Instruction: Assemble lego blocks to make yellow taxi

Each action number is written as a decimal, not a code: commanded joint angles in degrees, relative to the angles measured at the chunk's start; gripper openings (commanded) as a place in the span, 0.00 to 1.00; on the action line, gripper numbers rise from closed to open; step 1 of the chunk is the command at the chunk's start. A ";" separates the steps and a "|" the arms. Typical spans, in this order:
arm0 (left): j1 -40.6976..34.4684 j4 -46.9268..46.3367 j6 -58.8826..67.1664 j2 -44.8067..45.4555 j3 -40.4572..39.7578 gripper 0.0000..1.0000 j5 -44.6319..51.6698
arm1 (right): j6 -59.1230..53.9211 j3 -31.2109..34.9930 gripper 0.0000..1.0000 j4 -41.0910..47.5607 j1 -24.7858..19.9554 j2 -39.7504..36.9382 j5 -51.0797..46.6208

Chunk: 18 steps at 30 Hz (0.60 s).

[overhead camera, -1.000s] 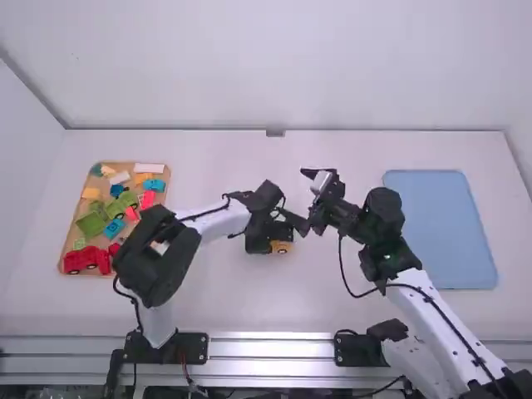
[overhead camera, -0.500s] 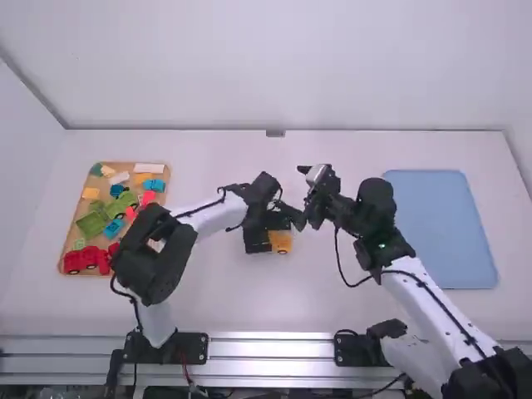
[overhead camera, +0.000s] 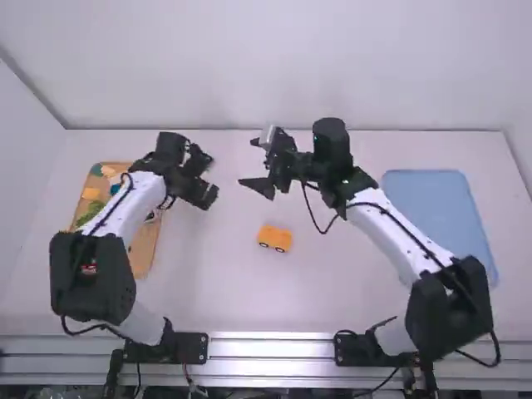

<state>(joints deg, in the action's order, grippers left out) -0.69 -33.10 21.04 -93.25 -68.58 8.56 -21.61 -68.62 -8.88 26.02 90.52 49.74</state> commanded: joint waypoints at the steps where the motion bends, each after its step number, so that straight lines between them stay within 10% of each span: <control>1: 5.14 -1.31 -13.77 4.17 -0.24 0.99 -2.47 | -1.20 -6.03 0.98 0.00 1.14 5.11 5.70; 11: 22.53 -6.25 -42.16 11.28 -0.24 0.99 -18.53 | 0.33 -19.28 0.98 0.57 4.66 18.91 10.71; 18: 29.33 -2.36 -40.63 10.16 -2.82 0.99 -8.63 | 0.31 -20.79 0.98 0.15 6.32 20.48 10.71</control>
<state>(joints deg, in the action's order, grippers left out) 28.69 -35.68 -18.90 -82.83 -69.21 -4.21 -21.26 -87.31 -8.45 32.25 110.69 59.31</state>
